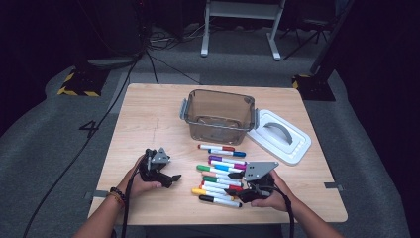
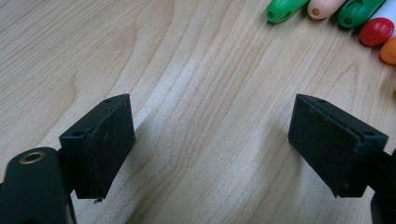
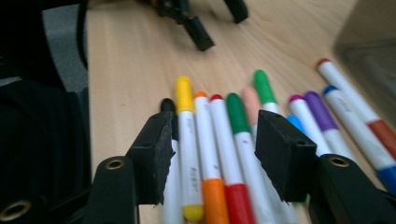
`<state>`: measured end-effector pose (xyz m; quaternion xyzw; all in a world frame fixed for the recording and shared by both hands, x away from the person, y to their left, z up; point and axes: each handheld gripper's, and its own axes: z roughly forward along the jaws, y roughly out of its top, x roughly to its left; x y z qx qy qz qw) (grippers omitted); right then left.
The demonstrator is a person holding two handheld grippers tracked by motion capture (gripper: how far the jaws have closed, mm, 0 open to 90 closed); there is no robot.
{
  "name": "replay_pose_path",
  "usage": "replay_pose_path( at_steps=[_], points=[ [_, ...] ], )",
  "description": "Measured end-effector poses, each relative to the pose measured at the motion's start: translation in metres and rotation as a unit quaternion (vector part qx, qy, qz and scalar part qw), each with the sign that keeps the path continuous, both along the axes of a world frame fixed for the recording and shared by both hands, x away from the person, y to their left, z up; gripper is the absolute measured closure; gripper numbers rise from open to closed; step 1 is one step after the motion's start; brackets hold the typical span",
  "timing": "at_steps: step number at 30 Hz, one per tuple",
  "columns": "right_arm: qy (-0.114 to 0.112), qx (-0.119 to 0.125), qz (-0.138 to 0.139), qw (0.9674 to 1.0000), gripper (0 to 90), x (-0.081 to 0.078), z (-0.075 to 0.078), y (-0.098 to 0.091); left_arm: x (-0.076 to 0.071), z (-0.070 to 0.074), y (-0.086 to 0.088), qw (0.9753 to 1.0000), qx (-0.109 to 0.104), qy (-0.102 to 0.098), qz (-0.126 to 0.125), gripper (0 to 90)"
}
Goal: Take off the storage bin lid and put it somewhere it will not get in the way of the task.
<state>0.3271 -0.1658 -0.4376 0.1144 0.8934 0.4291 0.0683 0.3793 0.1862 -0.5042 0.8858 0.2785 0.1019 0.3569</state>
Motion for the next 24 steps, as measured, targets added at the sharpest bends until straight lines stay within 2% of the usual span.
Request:
replay_pose_path(
  at_steps=[4, 10, 12, 17, 24],
  points=[
    [0.002, -0.005, 0.028, 0.9996, 45.9, -0.009, -0.004, 0.016, 0.0, 0.0, 0.0, 1.0, 0.001, -0.003, 0.0, 14.9],
    [0.005, -0.016, 0.051, 0.9986, 46.1, -0.016, -0.012, 0.032, 0.0, 0.0, 0.0, 1.0, -0.001, -0.001, 0.001, 14.9],
    [0.013, -0.017, 0.054, 0.9983, 46.8, -0.018, -0.014, 0.036, 0.0, 0.0, 0.0, 1.0, -0.001, -0.001, 0.002, 14.9],
    [0.013, -0.034, 0.066, 0.9972, 48.1, -0.02, -0.026, 0.044, -0.001, 0.0, 0.0, 1.0, 0.0, -0.001, 0.002, 14.9],
    [0.012, -0.039, 0.078, 0.9961, 49.7, -0.023, -0.029, 0.049, 0.0, 0.0, 0.0, 1.0, 0.001, -0.002, 0.002, 14.9]
  ],
)
